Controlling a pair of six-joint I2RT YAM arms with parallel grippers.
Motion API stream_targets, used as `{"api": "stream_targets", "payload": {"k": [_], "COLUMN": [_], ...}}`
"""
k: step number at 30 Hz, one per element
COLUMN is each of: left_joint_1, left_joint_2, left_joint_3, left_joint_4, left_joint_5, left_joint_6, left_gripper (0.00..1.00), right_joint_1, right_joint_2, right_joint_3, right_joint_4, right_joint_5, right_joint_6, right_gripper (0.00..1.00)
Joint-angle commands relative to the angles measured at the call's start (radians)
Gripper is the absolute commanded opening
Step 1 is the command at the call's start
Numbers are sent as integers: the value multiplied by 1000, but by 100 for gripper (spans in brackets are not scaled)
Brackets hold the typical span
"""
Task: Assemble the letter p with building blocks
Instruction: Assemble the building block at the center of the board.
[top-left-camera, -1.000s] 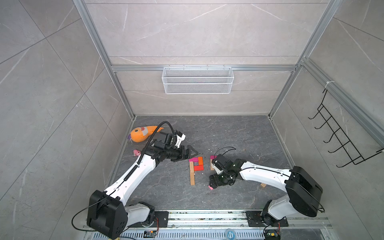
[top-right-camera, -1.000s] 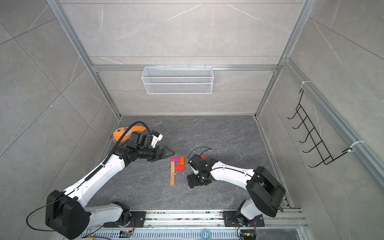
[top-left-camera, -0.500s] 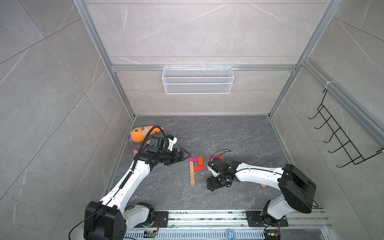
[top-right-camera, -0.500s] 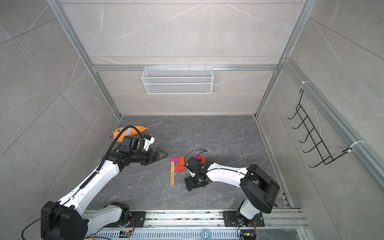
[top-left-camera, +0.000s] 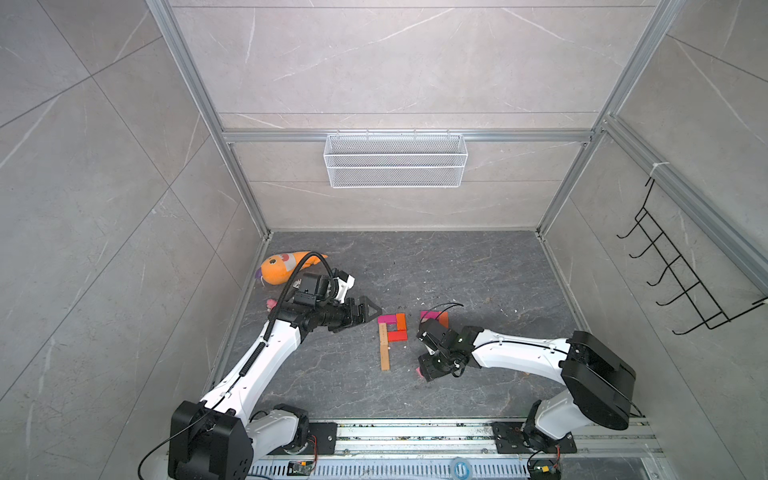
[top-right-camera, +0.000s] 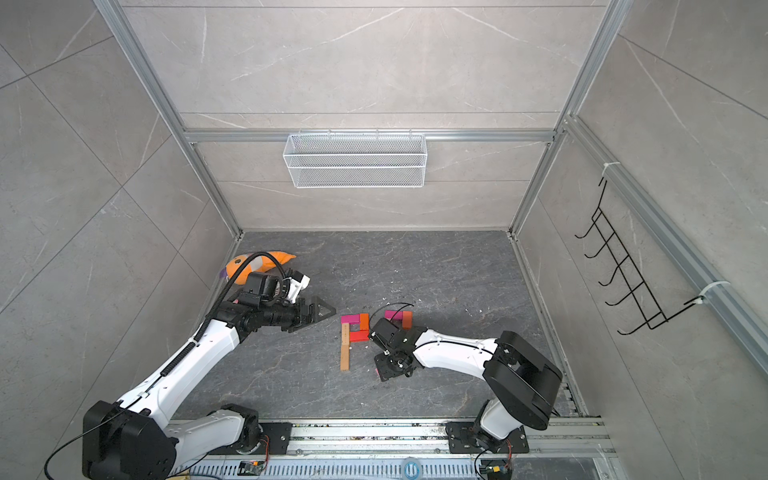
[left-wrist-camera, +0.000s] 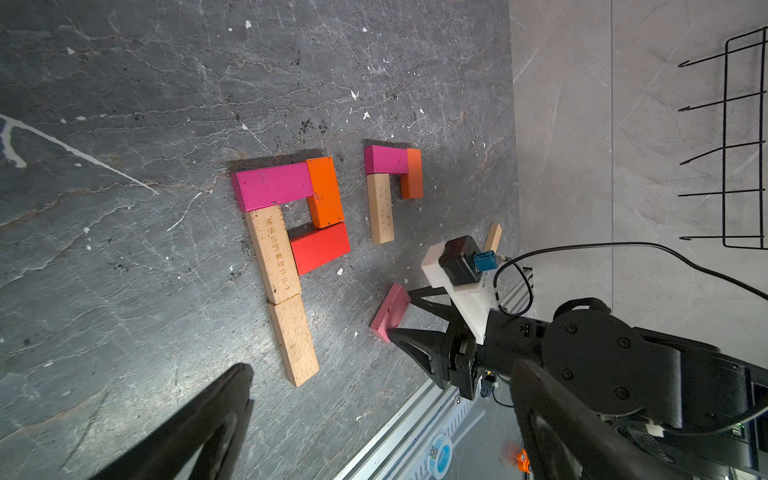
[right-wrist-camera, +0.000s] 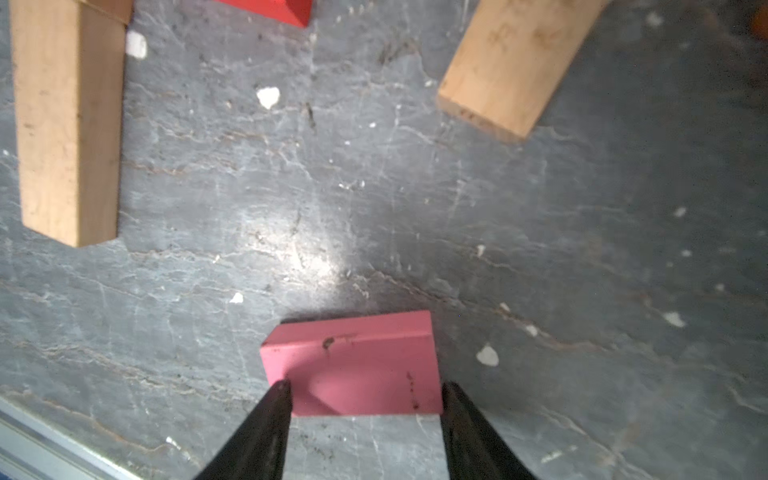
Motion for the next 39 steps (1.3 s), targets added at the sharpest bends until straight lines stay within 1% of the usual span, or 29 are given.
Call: {"api": "stream_targets", "payload": {"k": [1, 3, 5, 7, 11, 19, 22, 27, 35, 39], "left_joint_1": [7, 8, 9, 10, 12, 14, 15, 16, 19, 20], "left_joint_2": [5, 8, 9, 13, 25, 28, 31, 35, 36, 37], "left_joint_3": [-1, -2, -2, -1, -1, -2, -3, -3, -2, -5], "left_joint_4": [-9, -9, -9, -9, -10, -6, -8, -6, -6, -8], "left_joint_5": [18, 20, 22, 21, 30, 33, 35, 35, 35, 35], "left_joint_6": [30, 30, 31, 31, 30, 30, 29, 29, 27, 27], "left_gripper": [100, 100, 100, 100, 100, 100, 100, 100, 100, 100], "right_joint_1": [-2, -9, -11, -10, -10, -11, -11, -11, -11, -11], "right_joint_2": [-31, -42, -41, -45, -83, -23, -2, 24, 33, 3], "right_joint_3": [-40, -53, -57, -59, -74, -33, -29, -18, -41, -62], "right_joint_4": [-39, -39, -25, -9, 40, 45, 38, 37, 47, 25], "right_joint_5": [116, 122, 93, 52, 0, -19, 17, 37, 36, 93], "right_joint_6": [55, 61, 52, 37, 11, -48, -58, -78, -75, -25], "right_gripper": [58, 58, 68, 72, 76, 81, 82, 81, 75, 72]}}
